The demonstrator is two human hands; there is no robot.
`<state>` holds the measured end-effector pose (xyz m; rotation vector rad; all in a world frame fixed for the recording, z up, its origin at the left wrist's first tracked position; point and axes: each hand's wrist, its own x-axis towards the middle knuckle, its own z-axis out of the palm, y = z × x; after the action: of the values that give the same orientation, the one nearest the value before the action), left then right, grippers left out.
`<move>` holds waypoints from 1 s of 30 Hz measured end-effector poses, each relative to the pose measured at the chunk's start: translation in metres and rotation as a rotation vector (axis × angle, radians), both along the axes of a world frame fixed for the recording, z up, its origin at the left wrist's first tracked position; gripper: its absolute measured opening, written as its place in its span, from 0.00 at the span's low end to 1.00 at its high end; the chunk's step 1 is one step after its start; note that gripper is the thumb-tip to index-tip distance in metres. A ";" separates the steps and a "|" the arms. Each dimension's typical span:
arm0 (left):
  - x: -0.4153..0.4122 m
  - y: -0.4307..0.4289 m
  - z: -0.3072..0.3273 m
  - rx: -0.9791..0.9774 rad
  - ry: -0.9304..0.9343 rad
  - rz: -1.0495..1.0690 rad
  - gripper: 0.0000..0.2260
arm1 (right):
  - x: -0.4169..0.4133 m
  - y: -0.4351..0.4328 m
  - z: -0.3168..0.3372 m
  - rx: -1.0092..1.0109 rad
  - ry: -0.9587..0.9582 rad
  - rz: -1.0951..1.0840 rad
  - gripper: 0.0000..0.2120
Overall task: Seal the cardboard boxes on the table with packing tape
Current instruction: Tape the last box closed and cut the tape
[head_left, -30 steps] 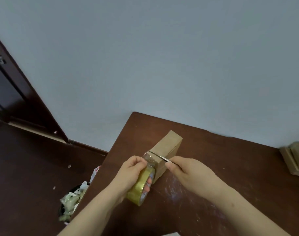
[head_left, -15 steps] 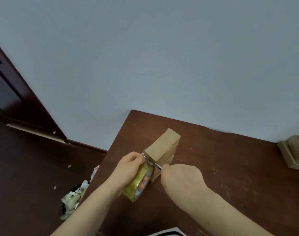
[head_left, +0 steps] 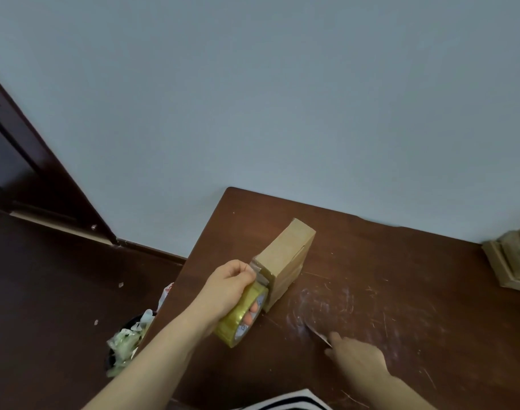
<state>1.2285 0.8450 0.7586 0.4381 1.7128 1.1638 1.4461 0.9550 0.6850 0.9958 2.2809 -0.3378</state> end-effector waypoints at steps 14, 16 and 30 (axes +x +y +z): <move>0.007 0.000 0.004 0.042 -0.006 0.000 0.13 | -0.116 0.001 0.076 0.171 0.893 0.256 0.27; 0.001 -0.001 0.004 -0.002 0.141 -0.074 0.11 | -0.118 -0.002 0.066 0.296 0.936 0.277 0.27; -0.014 -0.035 -0.019 -0.430 0.506 -0.469 0.07 | -0.120 0.006 0.053 0.489 1.072 0.333 0.18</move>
<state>1.2141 0.8105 0.7396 0.8555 2.0702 0.3420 1.3256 0.9609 0.7381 0.6772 3.5740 -0.1786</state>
